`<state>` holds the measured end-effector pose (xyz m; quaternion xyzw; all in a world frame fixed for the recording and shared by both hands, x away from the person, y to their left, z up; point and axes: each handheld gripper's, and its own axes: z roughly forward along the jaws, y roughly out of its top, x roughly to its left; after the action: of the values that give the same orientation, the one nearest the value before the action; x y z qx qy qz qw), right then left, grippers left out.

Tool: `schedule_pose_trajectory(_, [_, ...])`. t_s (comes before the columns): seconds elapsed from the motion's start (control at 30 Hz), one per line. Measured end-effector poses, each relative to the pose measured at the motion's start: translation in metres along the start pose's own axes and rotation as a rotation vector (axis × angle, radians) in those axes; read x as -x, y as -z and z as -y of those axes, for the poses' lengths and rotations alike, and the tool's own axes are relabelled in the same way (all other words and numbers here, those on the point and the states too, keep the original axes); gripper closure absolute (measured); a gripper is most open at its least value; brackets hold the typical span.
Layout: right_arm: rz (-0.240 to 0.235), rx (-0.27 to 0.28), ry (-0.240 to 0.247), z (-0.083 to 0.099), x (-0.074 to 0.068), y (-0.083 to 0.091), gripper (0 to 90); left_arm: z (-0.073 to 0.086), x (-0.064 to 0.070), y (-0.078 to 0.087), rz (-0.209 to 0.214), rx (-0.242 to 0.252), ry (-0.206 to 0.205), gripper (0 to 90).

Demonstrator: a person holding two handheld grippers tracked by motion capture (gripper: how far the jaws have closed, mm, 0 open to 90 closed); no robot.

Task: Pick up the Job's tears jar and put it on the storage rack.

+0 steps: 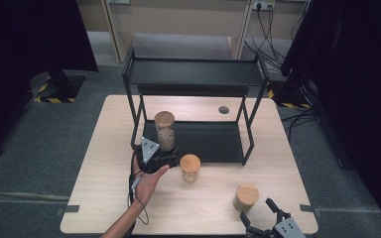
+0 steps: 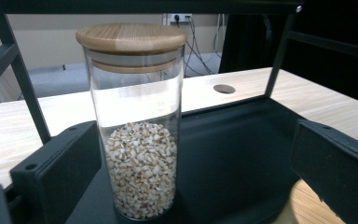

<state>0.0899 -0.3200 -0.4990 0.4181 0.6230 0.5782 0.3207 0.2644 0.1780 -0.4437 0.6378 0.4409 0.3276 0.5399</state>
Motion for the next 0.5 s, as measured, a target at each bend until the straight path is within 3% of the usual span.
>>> schedule_pose_trajectory(0.17, [0.002, 0.002, 0.000, 0.000, 0.000, 0.000, 1.7, 0.003, -0.003, 0.014, 0.012, 0.005, -0.024, 1.5])
schedule_pose_trajectory(0.5, [0.003, 0.006, 0.000, 0.000, -0.001, 0.000, 1.7, 0.013, -0.007, 0.043, 0.058, 0.027, 0.001, 1.5])
